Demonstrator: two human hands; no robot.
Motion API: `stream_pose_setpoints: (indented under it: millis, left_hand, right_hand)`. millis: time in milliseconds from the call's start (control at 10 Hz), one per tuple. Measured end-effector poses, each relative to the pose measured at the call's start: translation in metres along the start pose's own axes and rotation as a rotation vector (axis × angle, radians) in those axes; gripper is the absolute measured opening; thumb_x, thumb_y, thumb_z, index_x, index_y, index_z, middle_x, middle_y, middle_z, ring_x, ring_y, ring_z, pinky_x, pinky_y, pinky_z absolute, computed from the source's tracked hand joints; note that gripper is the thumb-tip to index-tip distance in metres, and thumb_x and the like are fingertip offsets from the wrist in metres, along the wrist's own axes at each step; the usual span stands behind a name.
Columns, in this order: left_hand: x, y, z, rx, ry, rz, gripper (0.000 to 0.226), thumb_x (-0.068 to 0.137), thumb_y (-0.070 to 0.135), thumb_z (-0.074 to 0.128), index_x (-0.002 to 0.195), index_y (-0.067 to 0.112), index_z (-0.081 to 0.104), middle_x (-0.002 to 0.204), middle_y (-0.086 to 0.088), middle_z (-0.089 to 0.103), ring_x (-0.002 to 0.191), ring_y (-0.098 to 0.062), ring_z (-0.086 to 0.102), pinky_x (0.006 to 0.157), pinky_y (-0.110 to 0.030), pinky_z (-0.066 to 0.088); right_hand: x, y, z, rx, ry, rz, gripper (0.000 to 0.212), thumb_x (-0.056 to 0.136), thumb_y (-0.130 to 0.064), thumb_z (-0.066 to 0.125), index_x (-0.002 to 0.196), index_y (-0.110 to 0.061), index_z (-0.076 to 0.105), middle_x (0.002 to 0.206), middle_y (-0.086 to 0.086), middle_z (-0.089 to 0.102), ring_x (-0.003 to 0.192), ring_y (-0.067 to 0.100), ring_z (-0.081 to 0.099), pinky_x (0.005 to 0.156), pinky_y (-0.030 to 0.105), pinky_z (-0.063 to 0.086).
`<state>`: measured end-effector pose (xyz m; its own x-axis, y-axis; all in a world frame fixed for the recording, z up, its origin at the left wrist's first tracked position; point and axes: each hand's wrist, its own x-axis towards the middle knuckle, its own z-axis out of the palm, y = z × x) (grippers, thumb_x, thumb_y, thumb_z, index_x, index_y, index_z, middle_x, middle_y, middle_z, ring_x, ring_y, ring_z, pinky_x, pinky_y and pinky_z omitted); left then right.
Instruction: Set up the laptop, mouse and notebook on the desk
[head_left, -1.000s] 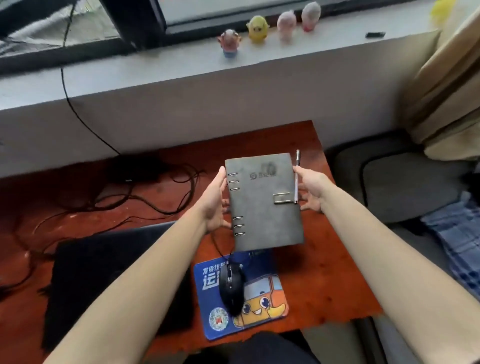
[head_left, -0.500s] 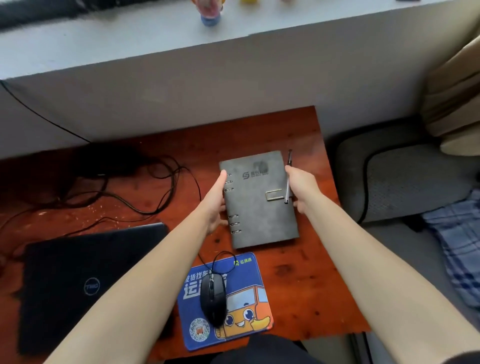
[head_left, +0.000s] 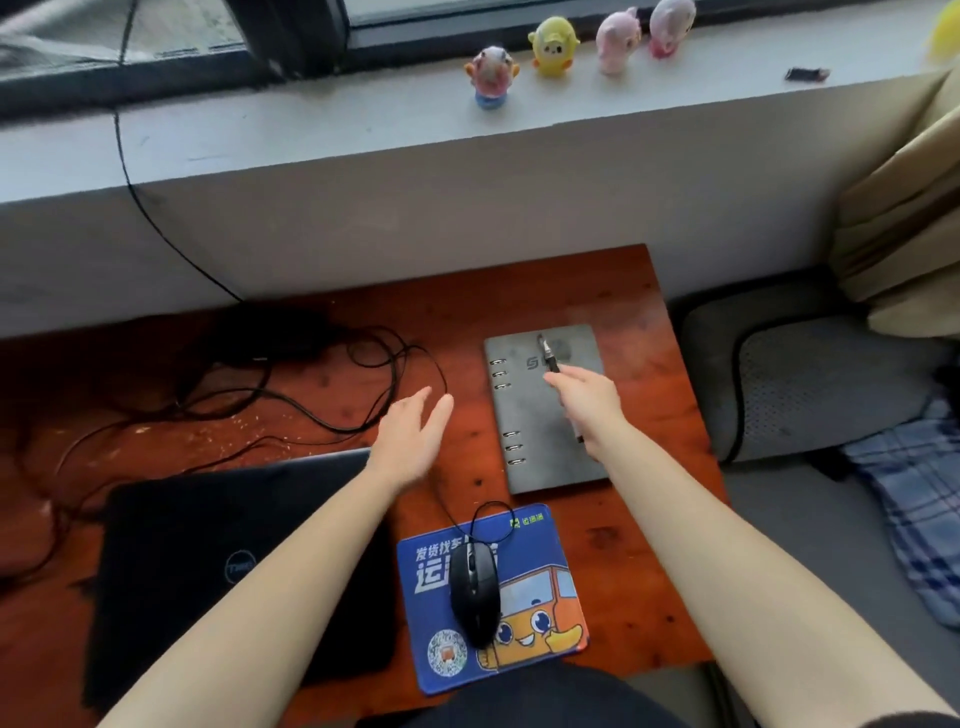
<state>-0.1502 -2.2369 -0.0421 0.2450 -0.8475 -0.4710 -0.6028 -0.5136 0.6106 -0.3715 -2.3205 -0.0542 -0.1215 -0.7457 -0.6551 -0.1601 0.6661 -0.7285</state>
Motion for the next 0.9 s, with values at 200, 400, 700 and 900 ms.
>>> stream_pose_setpoints:
  millis: [200, 400, 700, 900]
  left_hand:
    - [-0.046, -0.085, -0.006, 0.461, -0.022, 0.031, 0.08, 0.091, 0.073, 0.029, 0.156, 0.027, 0.023, 0.166, -0.012, 0.003, 0.153, -0.026, -0.003, 0.123, -0.053, 0.01]
    - [-0.059, -0.122, -0.009, 0.61, -0.14, -0.017, 0.091, 0.085, 0.081, 0.034, 0.158, 0.036, 0.004, 0.166, -0.002, -0.016, 0.152, -0.025, -0.015, 0.12, -0.06, 0.003]
    - [-0.057, -0.116, -0.018, 0.594, -0.196, -0.04, 0.092, 0.083, 0.081, 0.038, 0.158, 0.038, 0.005, 0.167, -0.002, -0.013, 0.152, -0.026, -0.013, 0.119, -0.059, 0.006]
    - [-0.054, -0.119, -0.024, 0.63, -0.208, 0.002, 0.084, 0.088, 0.072, 0.039, 0.157, 0.04, 0.004, 0.167, -0.002, -0.012, 0.153, -0.027, -0.011, 0.119, -0.06, 0.014]
  right_hand:
    - [-0.02, 0.028, 0.062, -0.389, -0.159, -0.059, 0.042, 0.086, -0.028, 0.078, 0.123, -0.01, 0.07, 0.118, 0.007, 0.071, 0.113, 0.021, 0.064, 0.098, 0.028, 0.045]
    - [-0.028, 0.044, 0.089, -0.784, -0.088, -0.218, 0.033, 0.088, -0.036, 0.07, 0.119, -0.024, 0.068, 0.105, 0.003, 0.074, 0.107, 0.028, 0.065, 0.087, 0.034, 0.052]
    - [-0.038, 0.055, 0.096, -0.827, -0.047, -0.282, 0.04, 0.09, -0.027, 0.068, 0.129, -0.021, 0.059, 0.105, 0.005, 0.071, 0.104, 0.028, 0.064, 0.086, 0.037, 0.054]
    - [-0.055, 0.059, 0.07, -0.612, 0.001, -0.265, 0.041, 0.089, -0.029, 0.067, 0.13, -0.022, 0.061, 0.094, -0.006, 0.068, 0.104, 0.02, 0.063, 0.09, 0.028, 0.045]
